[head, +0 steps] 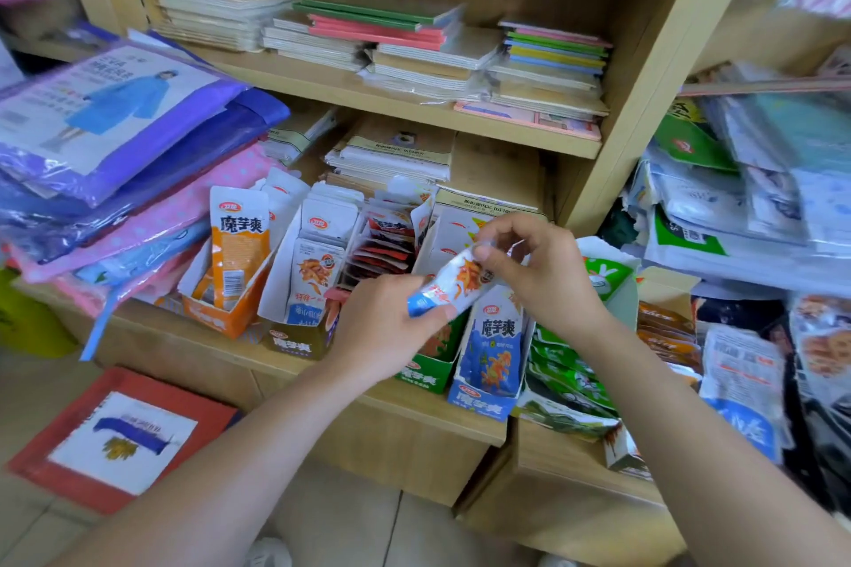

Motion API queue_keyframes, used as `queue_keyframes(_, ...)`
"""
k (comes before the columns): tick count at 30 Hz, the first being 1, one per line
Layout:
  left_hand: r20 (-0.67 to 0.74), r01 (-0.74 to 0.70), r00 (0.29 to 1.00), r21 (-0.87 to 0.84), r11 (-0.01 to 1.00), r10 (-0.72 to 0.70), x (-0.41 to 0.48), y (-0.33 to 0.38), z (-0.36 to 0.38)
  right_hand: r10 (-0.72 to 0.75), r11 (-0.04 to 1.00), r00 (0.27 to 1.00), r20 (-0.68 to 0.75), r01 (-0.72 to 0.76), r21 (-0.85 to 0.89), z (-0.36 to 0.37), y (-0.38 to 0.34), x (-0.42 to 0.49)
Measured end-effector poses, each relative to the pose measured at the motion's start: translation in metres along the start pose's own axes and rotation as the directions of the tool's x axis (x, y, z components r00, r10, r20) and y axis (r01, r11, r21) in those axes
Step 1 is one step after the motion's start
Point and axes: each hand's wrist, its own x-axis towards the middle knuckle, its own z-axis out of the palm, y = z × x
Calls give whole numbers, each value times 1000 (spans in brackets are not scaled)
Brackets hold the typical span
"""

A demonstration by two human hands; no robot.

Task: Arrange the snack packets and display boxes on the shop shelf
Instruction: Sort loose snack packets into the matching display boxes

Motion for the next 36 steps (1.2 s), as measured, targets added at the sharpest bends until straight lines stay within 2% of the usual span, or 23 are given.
queue_keyframes(3, 33, 101, 995, -304, 947, -96, 3, 3, -16, 102, 985, 992, -75, -90, 150, -7, 4, 0)
queue_keyframes(7, -7, 165, 980, -530, 832, -199, 2, 4, -28, 291, 896, 953, -83, -242, 372, -9, 10, -5)
queue_keyframes(10, -106, 139, 956, -653, 745, -272, 3, 6, -33, 399, 795, 909, 121, -408, 449, -9, 10, -13)
queue_keyframes(13, -134, 124, 946, -694, 709, -296, 4, 7, -34, 385, 813, 861, 332, -487, 319, -9, 6, -23)
queue_keyframes(15, -140, 107, 951, -684, 721, -275, 4, 9, -33, 329, 859, 876, 352, -433, 274, -8, 2, -27)
queue_keyframes(17, -130, 106, 959, -663, 741, -253, 4, 11, -31, 283, 875, 910, 302, -374, 307, -7, -2, -29)
queue_keyframes(20, -85, 93, 978, -641, 762, -191, 4, 16, -25, 272, 853, 937, 219, -340, 397, -7, -6, -31)
queue_keyframes(23, -57, 66, 990, -616, 785, -128, 3, 24, -18, 248, 865, 942, 225, -320, 386, -11, -7, -36)
queue_keyframes(26, -24, 30, 998, -558, 829, -53, 2, 31, -11, 267, 868, 952, 152, -306, 391, -26, -6, -43)
queue_keyframes(29, 29, -81, 995, -376, 923, 99, -5, 36, 4, 300, 866, 954, 10, -276, 418, -55, -4, -52)
queue_keyframes(31, 136, -174, 968, -230, 958, 209, -12, 40, 19, 339, 864, 938, -73, -280, 418, -77, -1, -62)
queue_keyframes(33, 231, -300, 922, -79, 951, 310, -19, 48, 34, 376, 875, 914, -154, -295, 385, -100, 6, -73)
queue_keyframes(36, 247, -475, 855, 23, 880, 455, -25, 60, 58, 428, 886, 863, -268, -343, 312, -135, 22, -93)
